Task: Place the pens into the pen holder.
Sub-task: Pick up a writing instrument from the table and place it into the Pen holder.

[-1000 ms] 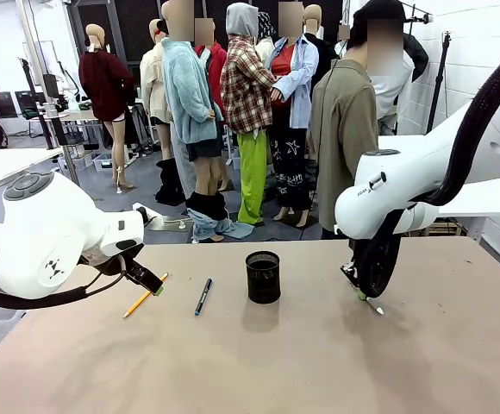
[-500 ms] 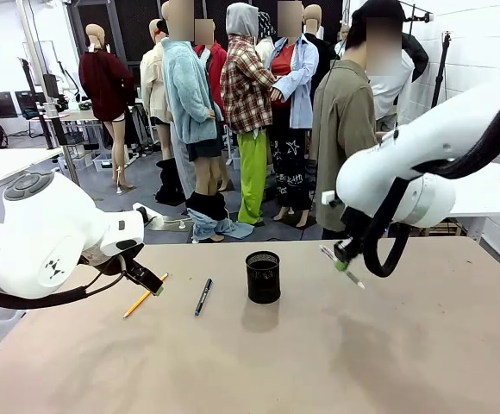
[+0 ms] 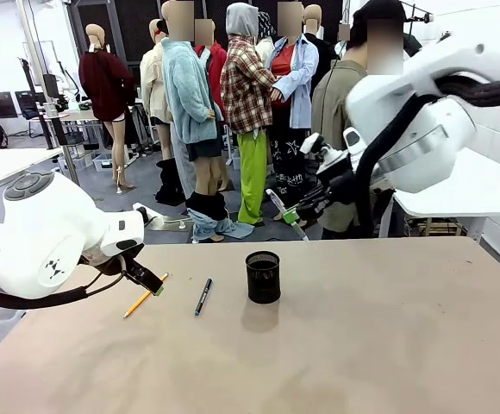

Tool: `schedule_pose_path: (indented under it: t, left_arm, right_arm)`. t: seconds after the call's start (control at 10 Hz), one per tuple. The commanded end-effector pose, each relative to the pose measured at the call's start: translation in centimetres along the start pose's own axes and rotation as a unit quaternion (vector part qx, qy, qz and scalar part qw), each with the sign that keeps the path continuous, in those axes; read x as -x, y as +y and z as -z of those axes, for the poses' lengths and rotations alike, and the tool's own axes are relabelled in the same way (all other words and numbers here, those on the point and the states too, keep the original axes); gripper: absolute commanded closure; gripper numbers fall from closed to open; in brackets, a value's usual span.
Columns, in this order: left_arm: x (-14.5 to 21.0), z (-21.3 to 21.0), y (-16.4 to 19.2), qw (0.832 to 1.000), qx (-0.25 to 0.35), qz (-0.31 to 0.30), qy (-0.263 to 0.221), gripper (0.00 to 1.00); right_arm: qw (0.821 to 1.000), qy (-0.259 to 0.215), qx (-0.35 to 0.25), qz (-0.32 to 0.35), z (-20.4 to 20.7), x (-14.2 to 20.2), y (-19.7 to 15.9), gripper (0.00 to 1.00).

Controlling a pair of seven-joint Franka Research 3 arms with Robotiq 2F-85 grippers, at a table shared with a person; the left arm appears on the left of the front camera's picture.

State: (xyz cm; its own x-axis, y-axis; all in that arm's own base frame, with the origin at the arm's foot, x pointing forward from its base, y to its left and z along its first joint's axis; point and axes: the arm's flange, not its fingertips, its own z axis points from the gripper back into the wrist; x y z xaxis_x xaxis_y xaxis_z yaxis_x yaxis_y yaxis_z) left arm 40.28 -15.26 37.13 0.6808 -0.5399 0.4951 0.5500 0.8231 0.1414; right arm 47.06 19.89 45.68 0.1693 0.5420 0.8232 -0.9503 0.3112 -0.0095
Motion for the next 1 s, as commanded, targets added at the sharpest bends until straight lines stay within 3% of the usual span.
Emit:
schedule_pose_path:
  t: [0.0, 0.3, 0.9]
  left_arm:
    - [0.1, -0.1, 0.2, 1.000, 0.000, -0.002, 0.000, 0.00]
    - [0.1, -0.1, 0.2, 1.000, 0.000, -0.002, 0.000, 0.00]
    - [0.1, -0.1, 0.2, 1.000, 0.000, -0.002, 0.000, 0.00]
  right_arm:
    - [0.994, -0.058, -0.084, -0.051, 1.9, 7.4, -2.0, 1.00]
    - [0.980, -0.102, -0.148, -0.083, 6.2, 6.6, -3.9, 1.00]
    - [0.971, -0.100, -0.174, -0.129, 9.1, 3.6, -3.8, 1.00]
